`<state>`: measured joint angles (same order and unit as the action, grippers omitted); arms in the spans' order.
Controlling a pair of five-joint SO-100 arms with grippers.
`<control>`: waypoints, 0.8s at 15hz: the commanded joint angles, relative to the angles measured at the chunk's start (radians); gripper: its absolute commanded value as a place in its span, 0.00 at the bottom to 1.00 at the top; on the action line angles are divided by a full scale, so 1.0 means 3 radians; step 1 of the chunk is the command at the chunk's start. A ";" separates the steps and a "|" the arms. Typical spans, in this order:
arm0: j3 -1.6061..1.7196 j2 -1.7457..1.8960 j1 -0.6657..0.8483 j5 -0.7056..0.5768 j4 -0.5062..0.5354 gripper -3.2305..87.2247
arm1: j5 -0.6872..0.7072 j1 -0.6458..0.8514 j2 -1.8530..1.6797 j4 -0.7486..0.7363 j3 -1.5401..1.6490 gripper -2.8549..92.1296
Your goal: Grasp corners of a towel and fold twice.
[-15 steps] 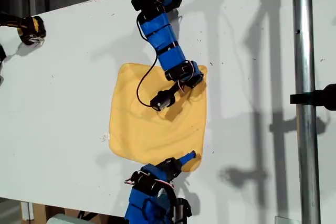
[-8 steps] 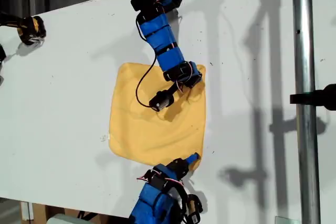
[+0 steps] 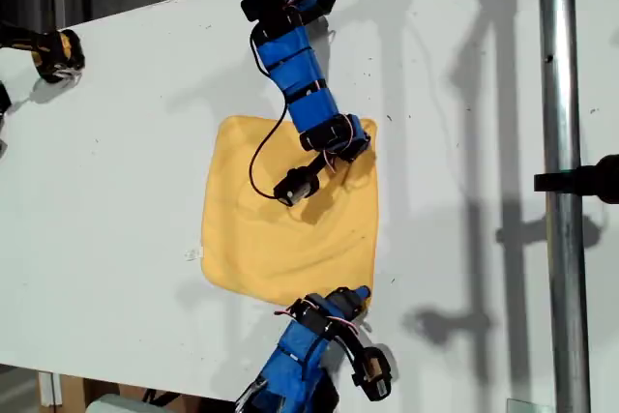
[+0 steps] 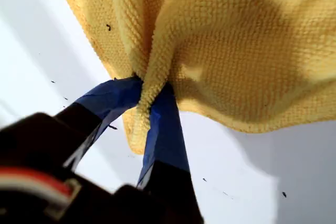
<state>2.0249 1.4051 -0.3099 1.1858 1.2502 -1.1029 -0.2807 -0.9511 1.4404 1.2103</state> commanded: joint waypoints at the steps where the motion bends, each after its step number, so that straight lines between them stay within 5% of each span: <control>1: -0.0015 -0.0066 0.0056 -0.0092 -0.0031 0.02 | 0.0026 0.0031 -0.0072 0.0036 -0.0107 0.03; 12: 0.0210 0.1723 0.0020 -0.0123 -0.0174 0.02 | 0.0056 -0.0046 -0.0516 0.0271 -0.0189 0.03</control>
<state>2.1138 1.8055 -0.3007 1.1520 1.1919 -1.1014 -0.2761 -0.9971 1.5048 1.2026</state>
